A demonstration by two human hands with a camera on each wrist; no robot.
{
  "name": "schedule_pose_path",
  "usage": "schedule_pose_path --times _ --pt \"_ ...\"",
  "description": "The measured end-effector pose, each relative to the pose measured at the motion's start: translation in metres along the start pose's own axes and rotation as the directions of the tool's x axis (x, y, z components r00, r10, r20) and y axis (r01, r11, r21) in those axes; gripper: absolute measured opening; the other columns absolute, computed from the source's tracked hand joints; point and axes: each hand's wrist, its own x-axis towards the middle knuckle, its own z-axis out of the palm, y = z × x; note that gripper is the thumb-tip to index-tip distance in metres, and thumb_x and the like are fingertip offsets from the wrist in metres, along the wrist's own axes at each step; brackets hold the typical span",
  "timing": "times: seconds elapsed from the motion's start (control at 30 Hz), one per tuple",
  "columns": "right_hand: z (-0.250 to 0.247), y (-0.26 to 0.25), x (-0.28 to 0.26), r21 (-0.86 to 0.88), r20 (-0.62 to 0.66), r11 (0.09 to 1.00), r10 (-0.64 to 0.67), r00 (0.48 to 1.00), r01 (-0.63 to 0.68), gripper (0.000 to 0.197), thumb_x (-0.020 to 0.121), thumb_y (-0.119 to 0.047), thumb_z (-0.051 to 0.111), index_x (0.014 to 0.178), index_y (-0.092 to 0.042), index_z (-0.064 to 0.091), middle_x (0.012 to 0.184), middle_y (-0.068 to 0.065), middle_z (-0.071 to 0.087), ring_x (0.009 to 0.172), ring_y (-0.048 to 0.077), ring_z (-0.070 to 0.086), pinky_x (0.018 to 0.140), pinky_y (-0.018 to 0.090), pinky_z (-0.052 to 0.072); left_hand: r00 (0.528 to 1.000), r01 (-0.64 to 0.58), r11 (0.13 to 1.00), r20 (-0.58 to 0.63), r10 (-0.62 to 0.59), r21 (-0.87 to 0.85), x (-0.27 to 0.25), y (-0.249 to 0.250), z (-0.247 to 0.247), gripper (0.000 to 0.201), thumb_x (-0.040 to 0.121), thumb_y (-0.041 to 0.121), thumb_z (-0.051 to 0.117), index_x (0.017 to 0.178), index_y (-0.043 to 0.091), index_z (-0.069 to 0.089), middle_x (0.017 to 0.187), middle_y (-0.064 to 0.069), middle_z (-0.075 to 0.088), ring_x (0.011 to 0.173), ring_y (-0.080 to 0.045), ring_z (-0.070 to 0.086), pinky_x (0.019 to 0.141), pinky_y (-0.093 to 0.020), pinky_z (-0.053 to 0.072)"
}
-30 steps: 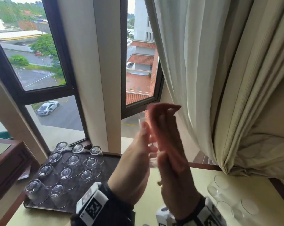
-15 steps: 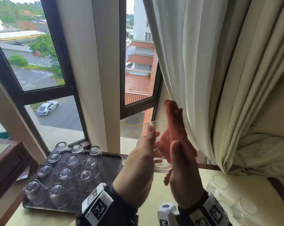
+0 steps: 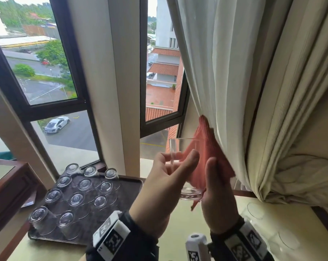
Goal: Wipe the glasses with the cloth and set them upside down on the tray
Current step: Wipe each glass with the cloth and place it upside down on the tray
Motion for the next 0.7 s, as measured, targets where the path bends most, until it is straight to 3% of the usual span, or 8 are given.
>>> schedule_pose_path --times 0.07,0.17,0.23,0.33,0.43,0.5,0.6,0.7 --pt "-0.003 -0.008 0.002 -0.057 -0.043 0.997 0.054 0.998 -0.057 0.043 0.093 -0.038 0.035 0.122 -0.021 0.062 0.091 -0.034 0.072 0.090 -0.010 0.069 0.073 0.002 0.048 1.000 -0.008 1.000 0.021 0.007 0.028 -0.003 -0.001 0.005 0.055 0.092 0.052 0.063 0.131 0.013 0.060 0.106 -0.007 0.079 0.101 -0.015 0.074 0.091 -0.029 0.053" --pt "0.008 -0.005 -0.006 -0.085 0.009 0.995 -0.049 0.999 0.050 0.056 0.098 -0.052 0.038 0.141 -0.020 0.056 0.118 -0.023 0.071 0.107 -0.014 0.062 0.085 0.003 0.047 0.999 -0.012 1.000 -0.047 0.013 0.023 0.000 0.003 0.004 0.061 0.100 0.061 0.048 0.129 0.012 0.067 0.117 -0.018 0.074 0.111 -0.030 0.070 0.104 -0.047 0.049" --pt "0.015 0.003 -0.019 -0.098 0.128 0.979 -0.164 0.978 0.177 0.059 0.103 -0.056 0.035 0.149 -0.023 0.048 0.155 0.005 0.047 0.141 0.014 0.047 0.112 0.029 0.043 0.994 0.008 0.999 -0.109 -0.012 -0.043 0.005 0.012 -0.003 0.063 0.098 0.071 0.054 0.128 0.018 0.070 0.123 -0.023 0.071 0.113 -0.040 0.070 0.102 -0.061 0.054" --pt "0.017 0.019 -0.031 -0.222 0.208 0.940 -0.214 0.955 0.259 0.059 0.108 -0.048 0.023 0.159 -0.017 0.027 0.168 0.003 0.020 0.156 0.028 0.016 0.125 0.049 0.018 0.990 0.002 0.997 -0.138 -0.013 -0.075 0.011 0.020 -0.015 0.056 0.088 0.077 0.062 0.119 0.031 0.070 0.125 -0.012 0.070 0.115 -0.031 0.069 0.089 -0.048 0.057" --pt "0.014 0.018 -0.024 -0.121 0.133 0.965 -0.214 0.968 0.231 0.062 0.108 -0.045 0.024 0.160 -0.011 0.020 0.167 -0.006 0.022 0.154 0.018 0.022 0.121 0.033 0.030 0.996 -0.021 0.999 -0.085 0.018 -0.038 0.008 0.019 -0.012 0.061 0.086 0.079 0.061 0.117 0.027 0.066 0.109 -0.015 0.072 0.096 -0.022 0.071 0.079 -0.037 0.054" --pt "0.007 0.013 -0.012 -0.114 0.076 0.971 -0.200 0.977 0.208 0.061 0.106 -0.038 0.027 0.153 0.000 0.032 0.156 -0.012 0.044 0.140 0.006 0.047 0.109 0.020 0.043 0.999 -0.025 0.998 -0.043 0.023 -0.049 0.003 0.014 -0.005 0.063 0.089 0.075 0.061 0.121 0.020 0.064 0.097 -0.015 0.074 0.089 -0.026 0.074 0.083 -0.041 0.055" --pt "0.005 0.000 0.003 -0.078 -0.011 0.994 -0.079 0.997 0.078 0.054 0.098 -0.060 0.041 0.129 -0.019 0.059 0.116 -0.015 0.073 0.100 0.003 0.072 0.081 0.022 0.059 1.000 -0.017 1.000 -0.017 0.017 0.007 -0.001 0.006 0.005 0.050 0.094 0.068 0.049 0.121 0.028 0.062 0.109 -0.009 0.074 0.107 -0.026 0.070 0.092 -0.037 0.052" --pt "0.013 -0.006 -0.001 -0.190 0.000 0.967 -0.173 0.985 0.170 0.056 0.102 -0.053 0.043 0.148 -0.021 0.047 0.144 -0.001 0.060 0.128 0.012 0.060 0.098 0.029 0.055 0.997 -0.060 0.997 -0.039 0.062 0.056 0.001 0.005 0.007 0.061 0.099 0.076 0.046 0.125 0.024 0.064 0.122 -0.011 0.072 0.119 -0.029 0.066 0.104 -0.049 0.053"
